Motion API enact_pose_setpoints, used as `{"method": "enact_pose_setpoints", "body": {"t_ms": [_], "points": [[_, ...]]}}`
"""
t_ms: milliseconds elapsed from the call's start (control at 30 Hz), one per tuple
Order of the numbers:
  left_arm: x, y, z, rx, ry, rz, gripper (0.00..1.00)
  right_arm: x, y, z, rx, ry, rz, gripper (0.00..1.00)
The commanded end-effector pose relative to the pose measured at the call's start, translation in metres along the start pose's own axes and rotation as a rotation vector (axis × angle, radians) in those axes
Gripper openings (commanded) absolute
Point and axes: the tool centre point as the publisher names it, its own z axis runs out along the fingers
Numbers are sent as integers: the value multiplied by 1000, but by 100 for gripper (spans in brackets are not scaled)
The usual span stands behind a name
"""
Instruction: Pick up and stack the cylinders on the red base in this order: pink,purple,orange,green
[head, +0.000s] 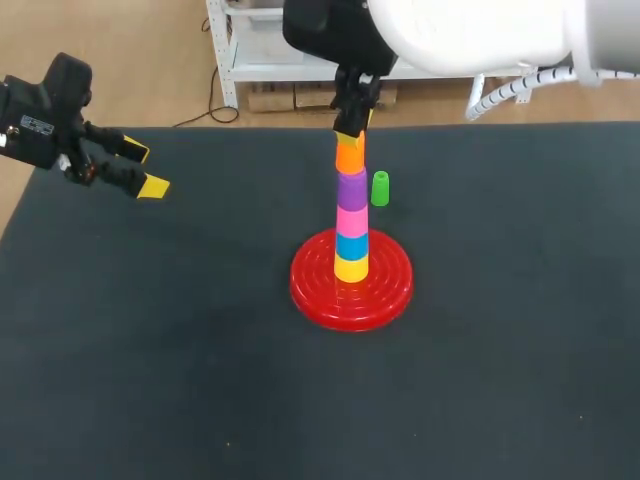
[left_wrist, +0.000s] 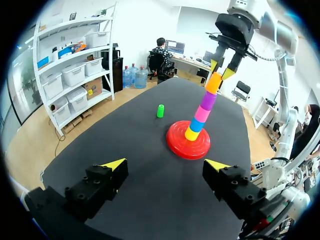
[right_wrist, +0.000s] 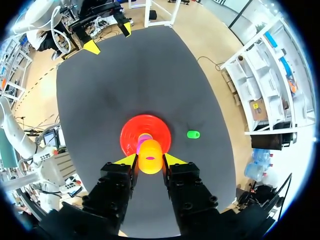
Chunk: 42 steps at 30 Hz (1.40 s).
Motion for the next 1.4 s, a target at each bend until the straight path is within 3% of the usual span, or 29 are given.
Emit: {"method": "enact_pose_setpoints", "body": {"t_ms": [33,1400], "points": [[1,1,0,3,-4,3,100,1,1,0,-2,-3,0,0],[1,1,0,3,-4,3,100,4,2,2,2,-7,6,0]]}}
